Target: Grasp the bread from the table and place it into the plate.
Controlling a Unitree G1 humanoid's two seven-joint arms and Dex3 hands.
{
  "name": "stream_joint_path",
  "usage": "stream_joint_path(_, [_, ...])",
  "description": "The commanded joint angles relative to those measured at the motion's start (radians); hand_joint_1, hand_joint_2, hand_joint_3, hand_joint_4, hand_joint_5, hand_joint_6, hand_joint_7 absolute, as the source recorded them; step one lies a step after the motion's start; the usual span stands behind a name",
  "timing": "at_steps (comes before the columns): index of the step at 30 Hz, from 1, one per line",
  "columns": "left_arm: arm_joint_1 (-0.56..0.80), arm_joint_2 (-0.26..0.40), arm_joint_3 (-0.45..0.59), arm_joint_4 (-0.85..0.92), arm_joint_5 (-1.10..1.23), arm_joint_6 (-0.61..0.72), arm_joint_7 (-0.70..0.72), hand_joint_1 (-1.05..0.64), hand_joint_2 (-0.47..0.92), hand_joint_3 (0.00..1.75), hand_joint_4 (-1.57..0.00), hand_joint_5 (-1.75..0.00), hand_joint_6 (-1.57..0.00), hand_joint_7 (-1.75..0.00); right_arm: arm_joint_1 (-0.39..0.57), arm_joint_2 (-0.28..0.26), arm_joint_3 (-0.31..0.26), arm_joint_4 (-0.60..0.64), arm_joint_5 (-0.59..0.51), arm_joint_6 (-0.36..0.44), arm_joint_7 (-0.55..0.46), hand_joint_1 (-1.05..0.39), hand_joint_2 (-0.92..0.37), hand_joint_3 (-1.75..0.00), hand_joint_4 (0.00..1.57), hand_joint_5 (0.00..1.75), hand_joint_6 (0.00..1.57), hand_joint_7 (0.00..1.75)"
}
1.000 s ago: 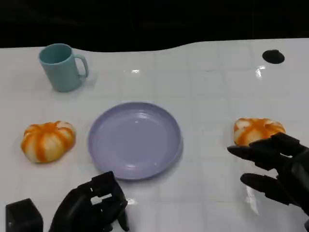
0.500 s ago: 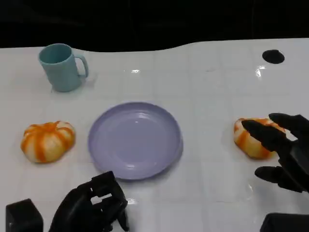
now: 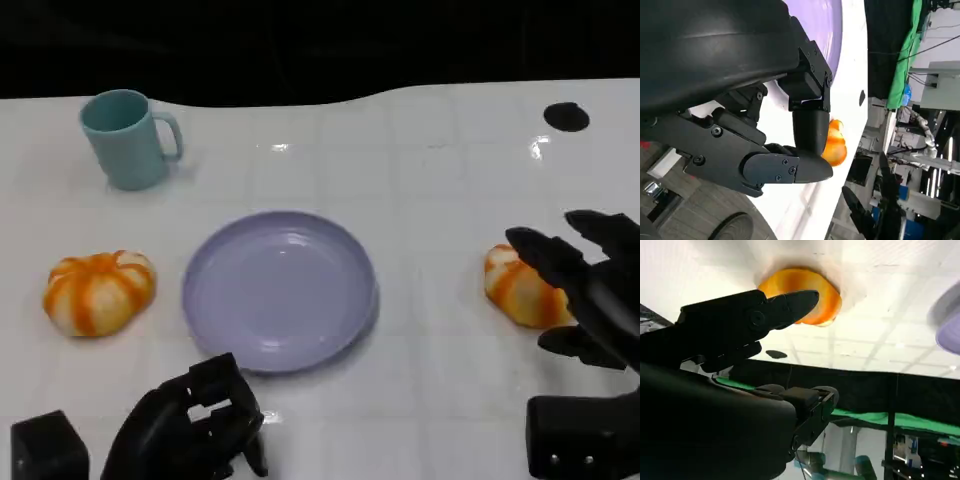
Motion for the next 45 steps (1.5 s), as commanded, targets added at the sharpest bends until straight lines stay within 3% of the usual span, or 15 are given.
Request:
stream_joint_path(1, [-0.005,0.009,0.006,0.007,0.003,-0.011,0.003,-0.61,0.82,0.40,-0.77,-1.75,-0.71,-1.47,-0.070,-0.005,0.024,0.099,0.018,0.004,-0.009,-0.55,-0.87,0.00,0.00,0.39,0.27,0.02])
stream_joint_path(9, [0.001,0.007,0.005,-0.007,0.000,-0.001,0.004,-0.59,0.82,0.41,-0.76,-1.75,-0.71,-1.47,-0.191,0.008,0.080,0.237,0.057,0.020,0.047,-0.58,-0.83,0.00,0.02,0.40,0.29,0.01])
stream_joint_path(14, [0.003,0.007,0.005,-0.008,0.004,-0.007,0.007,-0.58,0.82,0.41,-0.76,-1.75,-0.72,-1.48,-0.239,0.021,0.118,0.292,0.061,0.042,0.065,-0.58,-0.81,0.00,0.12,0.28,0.31,0.01])
stream_joint_path(38, [0.023,0.004,0.001,-0.037,0.005,-0.003,0.011,-0.59,0.81,0.44,-0.76,-1.75,-0.71,-1.48,-0.340,0.061,0.217,0.472,0.083,0.091,0.099,-0.48,-0.82,-0.01,0.20,0.12,0.31,0.00])
stream_joint_path(45, [0.030,0.006,0.001,-0.049,0.006,0.006,0.014,-0.59,0.80,0.46,-0.77,-1.75,-0.70,-1.49,-0.382,0.080,0.238,0.570,0.100,0.097,0.096,-0.42,-0.86,-0.01,0.31,0.12,0.37,0.02])
